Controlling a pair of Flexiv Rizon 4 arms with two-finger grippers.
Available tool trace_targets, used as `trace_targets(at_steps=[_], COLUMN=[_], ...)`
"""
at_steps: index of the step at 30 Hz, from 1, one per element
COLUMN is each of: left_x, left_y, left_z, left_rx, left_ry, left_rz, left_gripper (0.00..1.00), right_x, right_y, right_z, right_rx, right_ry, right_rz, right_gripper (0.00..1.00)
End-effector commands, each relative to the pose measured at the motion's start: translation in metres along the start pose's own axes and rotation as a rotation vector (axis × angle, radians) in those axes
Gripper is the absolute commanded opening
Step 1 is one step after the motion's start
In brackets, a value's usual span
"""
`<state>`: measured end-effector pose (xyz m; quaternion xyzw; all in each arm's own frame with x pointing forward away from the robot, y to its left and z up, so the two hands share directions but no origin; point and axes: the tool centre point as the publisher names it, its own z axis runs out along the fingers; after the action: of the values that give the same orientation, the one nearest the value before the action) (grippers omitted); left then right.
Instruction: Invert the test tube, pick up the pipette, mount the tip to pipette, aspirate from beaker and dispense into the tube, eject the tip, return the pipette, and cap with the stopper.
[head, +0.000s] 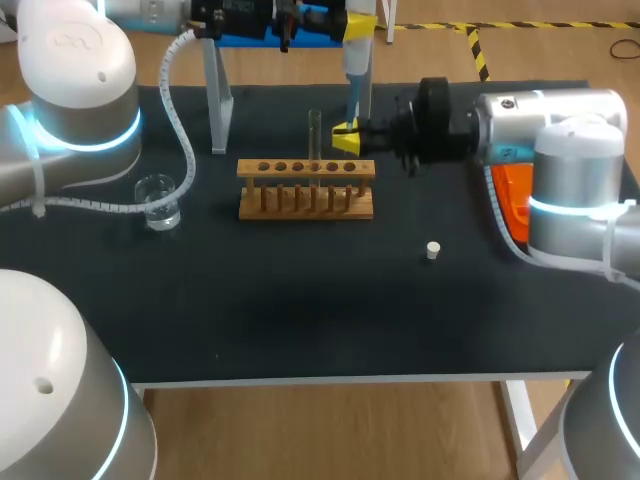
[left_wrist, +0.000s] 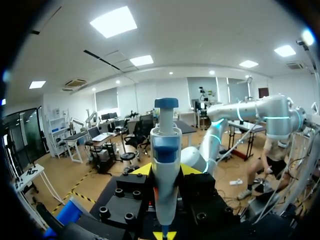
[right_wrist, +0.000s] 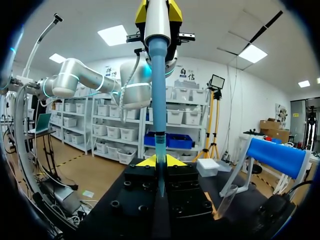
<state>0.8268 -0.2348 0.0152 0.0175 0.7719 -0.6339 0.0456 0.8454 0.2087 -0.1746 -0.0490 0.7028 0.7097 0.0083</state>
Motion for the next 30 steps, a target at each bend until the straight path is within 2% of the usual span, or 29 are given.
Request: trace_targets(at_steps=[1,4,5,6,7,8,16,30], left_x=[0.0,0.0,0.0,0.0,0.0,0.0,0.0,0.0], left_y=[0.008,0.008,0.008,0.008,0.008,0.008,0.008,0.008], left_z=[0.0,0.0,0.0,0.0,0.0,0.0,0.0,0.0], left_rx=[-0.004,-0.004,-0.004,-0.004,-0.004,-0.004,-0.004,-0.004], left_ry=[0.004,0.004,0.004,0.004,0.004,0.004,0.004,0.004], left_rz=[-0.001,-0.001,-0.001,-0.001,-0.001,-0.001,-0.001,-0.001], left_gripper=[0.0,0.0,0.0,0.0,0.0,0.0,0.0,0.0], right_x=[0.0,0.0,0.002,0.003,0.004,0.005,0.02,0.068], right_y=[0.017,0.018,0.017,0.014,0.012,0.009,-0.011,-0.052], right_z=[-0.004,-0.004,-0.005,-0.004,-0.004,-0.005,-0.025,-0.107], right_rx=[0.006,0.013,0.025,0.039,0.044,0.047,0.063,0.115], right_ry=[0.003,0.007,0.009,0.011,0.01,0.01,-0.001,-0.043], right_rz=[-0.004,-0.008,-0.007,-0.007,-0.007,-0.006,0.014,0.045], right_gripper=[0.0,0.0,0.1,0.25,0.53,0.99,1.0,1.0])
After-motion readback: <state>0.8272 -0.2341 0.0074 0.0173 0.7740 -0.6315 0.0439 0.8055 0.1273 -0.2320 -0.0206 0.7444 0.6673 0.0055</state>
